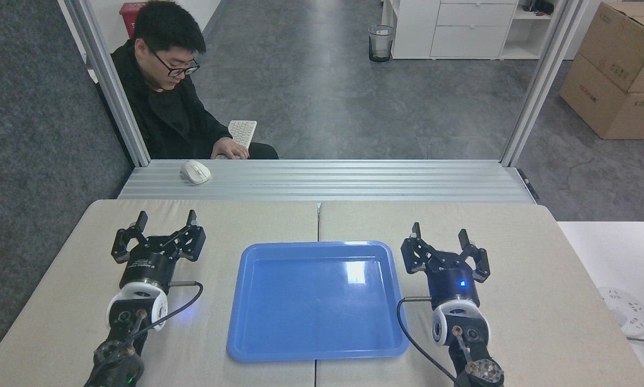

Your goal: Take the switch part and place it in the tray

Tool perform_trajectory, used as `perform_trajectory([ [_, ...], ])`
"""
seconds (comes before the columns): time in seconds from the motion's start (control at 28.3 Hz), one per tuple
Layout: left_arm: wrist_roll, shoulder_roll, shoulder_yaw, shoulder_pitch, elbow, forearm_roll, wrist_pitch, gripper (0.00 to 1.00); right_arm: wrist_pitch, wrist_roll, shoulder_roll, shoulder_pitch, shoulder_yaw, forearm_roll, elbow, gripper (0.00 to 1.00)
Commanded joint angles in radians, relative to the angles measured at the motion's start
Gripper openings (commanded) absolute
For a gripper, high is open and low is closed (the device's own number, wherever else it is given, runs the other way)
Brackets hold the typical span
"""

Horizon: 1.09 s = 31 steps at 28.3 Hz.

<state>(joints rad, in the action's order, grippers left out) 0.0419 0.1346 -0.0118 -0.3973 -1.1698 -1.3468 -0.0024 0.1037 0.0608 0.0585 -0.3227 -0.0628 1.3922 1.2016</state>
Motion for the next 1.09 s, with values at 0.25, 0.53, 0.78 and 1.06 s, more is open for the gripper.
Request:
perform_trajectory([
  [0.25, 0.027, 0.019, 0.036, 0.011, 0.078, 0.000, 0.002, 1.00, 0.001, 0.001, 0.000, 0.001, 0.003, -0.002, -0.001, 1.00],
  [0.53, 0.073, 0.036, 0.042, 0.066, 0.107, -0.002, 0.007, 1.00, 0.001, 0.001, 0.000, 0.001, 0.003, -0.005, -0.001, 1.00],
  [0.78, 0.076, 0.034, 0.041, 0.101, 0.110, 0.000, 0.004, 1.00, 0.001, 0.001, 0.000, 0.001, 0.001, -0.005, -0.001, 1.00],
  [1.06, 0.078, 0.045, 0.038, 0.094, 0.194, -0.014, 0.004, 1.00, 0.001, 0.001, 0.000, 0.001, 0.003, -0.005, -0.001, 1.00],
])
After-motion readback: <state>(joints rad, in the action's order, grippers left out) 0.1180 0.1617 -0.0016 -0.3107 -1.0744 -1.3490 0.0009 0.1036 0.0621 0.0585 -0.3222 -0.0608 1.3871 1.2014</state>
